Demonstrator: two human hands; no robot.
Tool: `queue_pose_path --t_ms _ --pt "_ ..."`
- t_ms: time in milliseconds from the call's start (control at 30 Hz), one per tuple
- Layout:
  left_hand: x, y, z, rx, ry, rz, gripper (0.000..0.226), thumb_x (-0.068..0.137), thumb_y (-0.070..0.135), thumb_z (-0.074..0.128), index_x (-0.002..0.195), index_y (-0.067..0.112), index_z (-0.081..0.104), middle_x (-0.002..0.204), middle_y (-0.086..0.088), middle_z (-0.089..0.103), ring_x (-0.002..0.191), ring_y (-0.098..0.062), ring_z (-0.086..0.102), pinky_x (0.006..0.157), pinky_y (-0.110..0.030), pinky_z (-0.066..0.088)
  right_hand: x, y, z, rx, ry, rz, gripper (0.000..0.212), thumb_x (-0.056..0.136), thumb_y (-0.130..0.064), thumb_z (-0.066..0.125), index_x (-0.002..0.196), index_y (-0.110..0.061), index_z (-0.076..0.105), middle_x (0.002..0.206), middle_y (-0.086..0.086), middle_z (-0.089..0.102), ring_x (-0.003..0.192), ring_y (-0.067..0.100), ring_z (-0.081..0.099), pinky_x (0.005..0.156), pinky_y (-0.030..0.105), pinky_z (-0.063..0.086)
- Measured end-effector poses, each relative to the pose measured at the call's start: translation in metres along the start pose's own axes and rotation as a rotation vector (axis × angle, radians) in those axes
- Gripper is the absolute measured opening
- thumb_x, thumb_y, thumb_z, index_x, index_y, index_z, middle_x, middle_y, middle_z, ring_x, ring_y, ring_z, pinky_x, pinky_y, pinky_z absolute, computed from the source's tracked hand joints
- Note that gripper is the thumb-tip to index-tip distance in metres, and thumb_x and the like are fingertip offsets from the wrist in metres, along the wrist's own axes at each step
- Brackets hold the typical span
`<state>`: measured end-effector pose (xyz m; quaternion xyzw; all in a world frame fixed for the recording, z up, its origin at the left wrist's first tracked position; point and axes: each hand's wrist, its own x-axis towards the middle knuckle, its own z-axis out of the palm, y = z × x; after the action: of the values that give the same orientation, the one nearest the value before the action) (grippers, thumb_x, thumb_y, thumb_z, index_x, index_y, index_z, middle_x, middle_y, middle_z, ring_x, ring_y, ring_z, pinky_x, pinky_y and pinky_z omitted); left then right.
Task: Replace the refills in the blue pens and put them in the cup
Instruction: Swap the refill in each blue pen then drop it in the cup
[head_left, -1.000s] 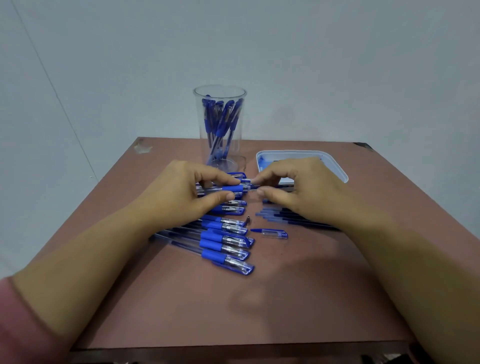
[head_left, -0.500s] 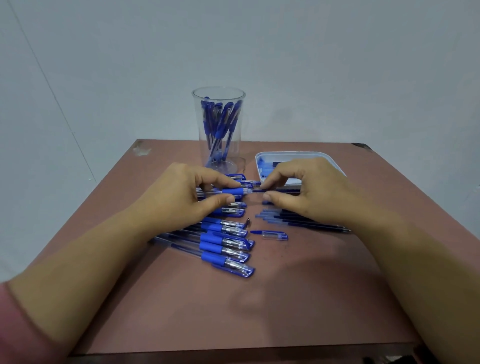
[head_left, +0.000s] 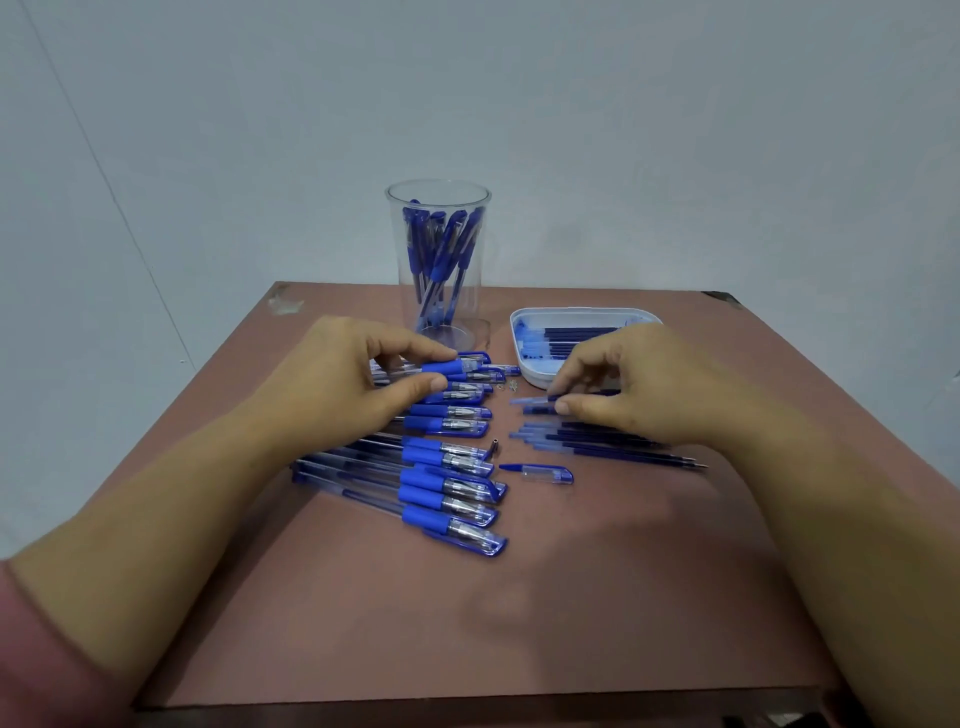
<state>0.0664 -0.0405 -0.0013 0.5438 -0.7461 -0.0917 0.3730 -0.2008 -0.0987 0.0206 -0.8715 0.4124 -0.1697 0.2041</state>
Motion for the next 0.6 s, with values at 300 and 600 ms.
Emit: queue_pose_path --t_ms 300,600 --pt "0.001 -0.004 0.001 0.003 -0.012 0.023 0.025 0.08 0.033 0.076 0.098 0.049 0.069 0.069 0.013 0.07 0.06 -0.004 0.063 0.058 -0.006 0.04 0.0 0.002 0.002 -0.044 -0.105 0.046 0.009 0.081 -0.032 0.076 0.087 -0.037 0.073 0.082 -0.022 0.07 0.08 -0.005 0.062 0.078 0.023 0.053" --pt "0.001 0.001 0.001 0.013 -0.004 0.046 0.024 0.08 0.031 0.076 0.103 0.038 0.073 0.071 0.031 0.066 0.061 0.005 0.06 0.059 -0.004 0.039 0.002 0.002 -0.019 -0.078 0.164 0.035 0.012 0.085 -0.028 0.072 0.091 -0.038 0.068 0.08 -0.019 0.06 0.075 -0.005 0.055 0.062 0.001 0.035"
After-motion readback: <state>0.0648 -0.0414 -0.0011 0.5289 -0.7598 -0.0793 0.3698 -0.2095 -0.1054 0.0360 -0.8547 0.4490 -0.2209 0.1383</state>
